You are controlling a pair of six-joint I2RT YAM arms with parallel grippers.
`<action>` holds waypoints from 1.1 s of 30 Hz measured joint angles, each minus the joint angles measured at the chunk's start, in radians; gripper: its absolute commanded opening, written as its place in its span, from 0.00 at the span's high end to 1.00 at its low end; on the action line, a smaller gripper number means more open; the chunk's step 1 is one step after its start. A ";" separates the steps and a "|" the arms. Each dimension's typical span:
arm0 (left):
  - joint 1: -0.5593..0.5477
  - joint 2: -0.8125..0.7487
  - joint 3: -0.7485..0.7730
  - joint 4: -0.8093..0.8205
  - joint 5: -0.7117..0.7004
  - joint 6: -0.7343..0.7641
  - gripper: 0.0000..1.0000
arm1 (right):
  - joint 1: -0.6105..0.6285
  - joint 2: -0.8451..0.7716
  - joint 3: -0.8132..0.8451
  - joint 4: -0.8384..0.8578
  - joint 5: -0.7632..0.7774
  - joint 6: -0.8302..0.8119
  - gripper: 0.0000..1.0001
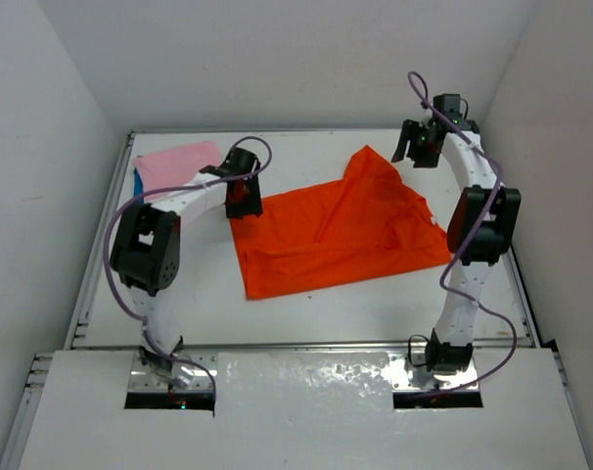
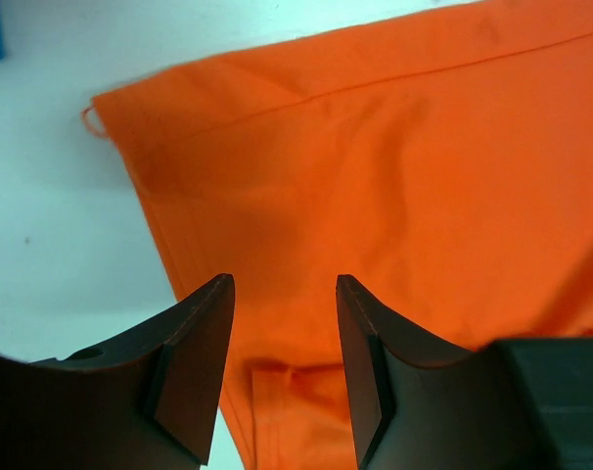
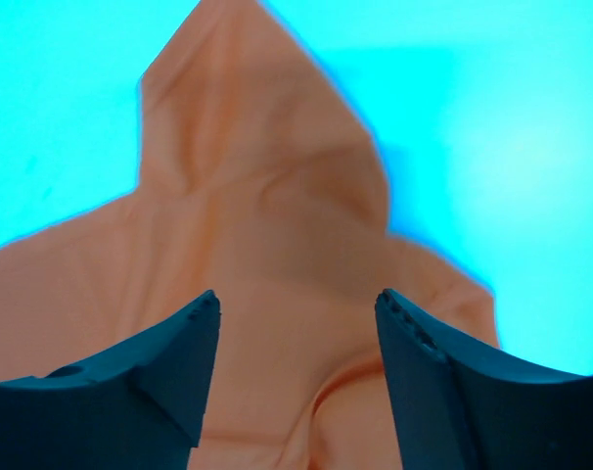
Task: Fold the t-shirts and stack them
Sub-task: Fold the flattened tshirt in 1/3 of the way
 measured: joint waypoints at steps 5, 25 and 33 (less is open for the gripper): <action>0.005 0.100 0.114 -0.051 -0.026 0.050 0.55 | -0.074 0.128 0.062 0.021 -0.058 -0.019 0.34; 0.086 0.275 0.206 -0.048 -0.039 0.117 0.79 | -0.146 0.091 -0.262 0.078 -0.119 -0.113 0.65; 0.086 0.304 0.249 -0.040 -0.054 0.144 0.93 | -0.144 -0.103 -0.512 0.078 -0.024 -0.126 0.60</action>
